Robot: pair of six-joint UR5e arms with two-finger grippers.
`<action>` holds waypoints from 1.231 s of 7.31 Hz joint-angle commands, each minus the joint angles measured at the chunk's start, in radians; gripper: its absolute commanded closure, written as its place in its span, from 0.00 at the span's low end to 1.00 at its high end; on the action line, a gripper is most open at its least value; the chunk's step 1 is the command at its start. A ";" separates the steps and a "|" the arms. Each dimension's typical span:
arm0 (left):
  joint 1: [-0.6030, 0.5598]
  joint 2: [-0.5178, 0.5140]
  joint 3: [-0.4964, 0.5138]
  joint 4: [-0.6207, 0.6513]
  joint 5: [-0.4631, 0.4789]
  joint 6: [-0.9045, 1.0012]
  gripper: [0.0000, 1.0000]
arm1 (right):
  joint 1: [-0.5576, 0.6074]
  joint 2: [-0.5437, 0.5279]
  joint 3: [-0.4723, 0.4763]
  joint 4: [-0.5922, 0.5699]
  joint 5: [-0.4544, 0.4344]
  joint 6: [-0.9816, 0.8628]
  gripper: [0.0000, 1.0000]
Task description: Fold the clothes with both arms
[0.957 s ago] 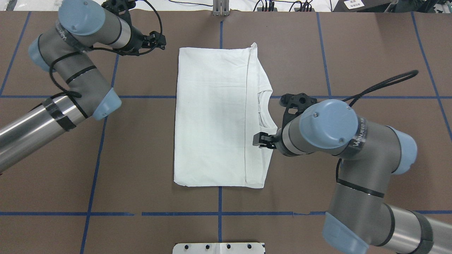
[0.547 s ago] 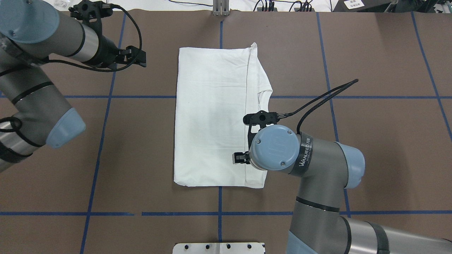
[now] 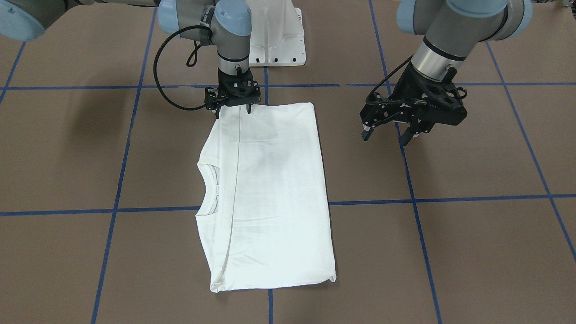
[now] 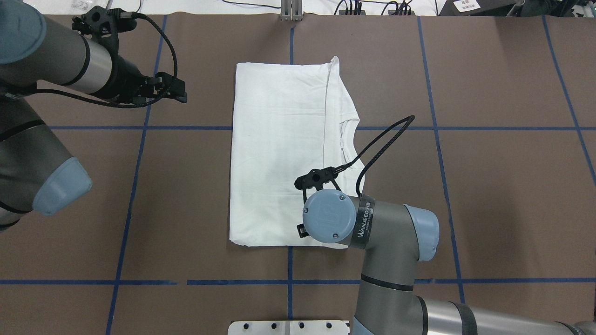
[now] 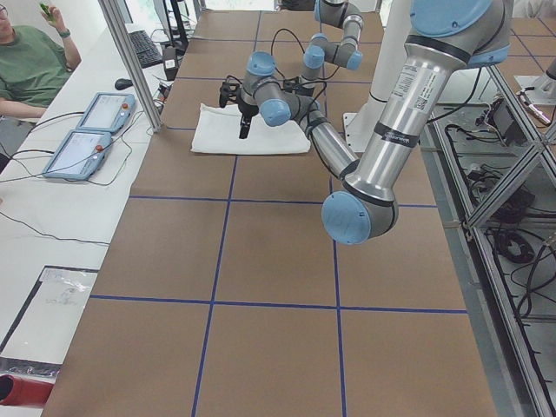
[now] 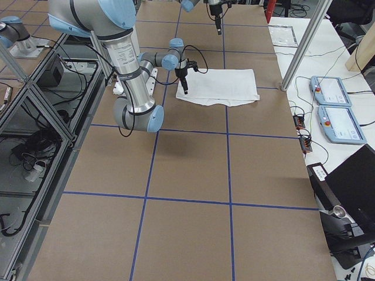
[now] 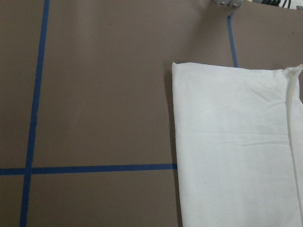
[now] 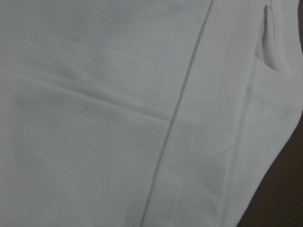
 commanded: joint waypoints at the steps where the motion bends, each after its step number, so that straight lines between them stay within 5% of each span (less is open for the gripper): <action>1: 0.000 0.001 0.005 0.001 -0.018 -0.001 0.00 | 0.000 0.001 0.001 -0.057 0.002 -0.045 0.00; 9: 0.000 0.004 0.014 -0.001 -0.018 0.002 0.00 | -0.008 0.004 -0.004 -0.070 0.011 -0.070 0.00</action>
